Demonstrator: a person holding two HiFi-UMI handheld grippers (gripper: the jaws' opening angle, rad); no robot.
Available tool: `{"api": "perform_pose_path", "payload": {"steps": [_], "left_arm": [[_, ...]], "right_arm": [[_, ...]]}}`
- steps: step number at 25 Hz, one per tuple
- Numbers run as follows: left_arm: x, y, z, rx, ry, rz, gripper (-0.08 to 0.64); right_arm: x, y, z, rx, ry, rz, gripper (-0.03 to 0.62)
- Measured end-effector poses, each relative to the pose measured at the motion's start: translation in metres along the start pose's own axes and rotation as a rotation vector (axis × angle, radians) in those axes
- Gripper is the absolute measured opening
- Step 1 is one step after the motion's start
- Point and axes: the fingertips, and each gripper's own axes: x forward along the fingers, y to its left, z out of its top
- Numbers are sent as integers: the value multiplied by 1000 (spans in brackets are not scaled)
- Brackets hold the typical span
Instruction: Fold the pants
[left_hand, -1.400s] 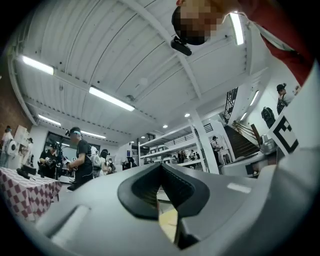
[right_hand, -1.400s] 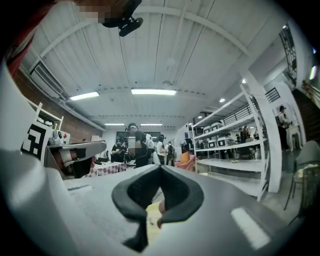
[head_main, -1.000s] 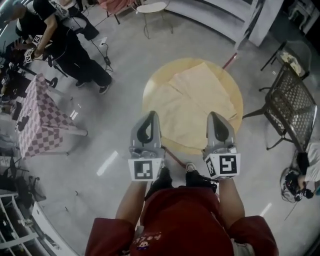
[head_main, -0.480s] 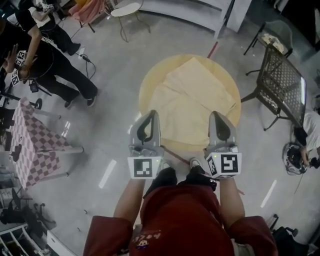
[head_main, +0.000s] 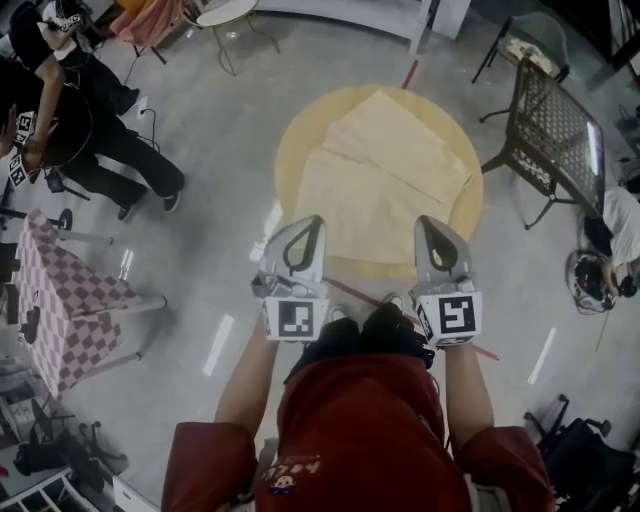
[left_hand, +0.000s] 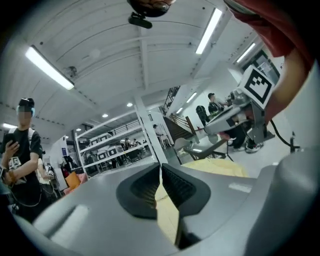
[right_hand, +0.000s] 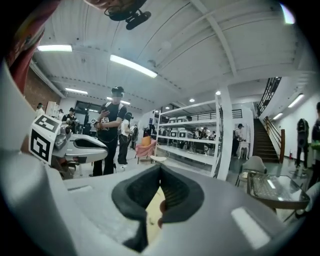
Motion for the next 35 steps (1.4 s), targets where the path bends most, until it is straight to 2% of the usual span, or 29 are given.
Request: {"api": "perform_pose_path", "payload": {"steps": [3, 5, 8, 14, 18, 22, 28, 33, 35], "left_arm": [[-2, -20, -28, 20, 90, -99, 64], [-2, -31, -47, 60, 140, -165, 100], [-2, -49, -77, 140, 226, -280, 161], [-3, -86, -138, 314, 403, -504, 218], [-10, -97, -173, 402, 510, -616, 235], [-13, -109, -201, 473, 621, -722, 267], [-22, -115, -235, 522, 719, -800, 275], [-18, -116, -248, 576, 758, -849, 250], [-12, -116, -248, 601, 755, -847, 204]], "right_arm": [[-6, 8, -26, -28, 81, 22, 3], [-6, 17, -44, -48, 137, 57, 49], [-5, 26, -72, -109, 223, 111, 74], [-19, 22, -146, -323, 466, 231, 144], [-31, 16, -186, -453, 608, 310, 149], [-37, 8, -222, -627, 743, 406, 149], [-30, 12, -249, -747, 839, 489, 149], [-24, 17, -265, -750, 896, 543, 149], [-26, 15, -272, -744, 926, 559, 149]]}}
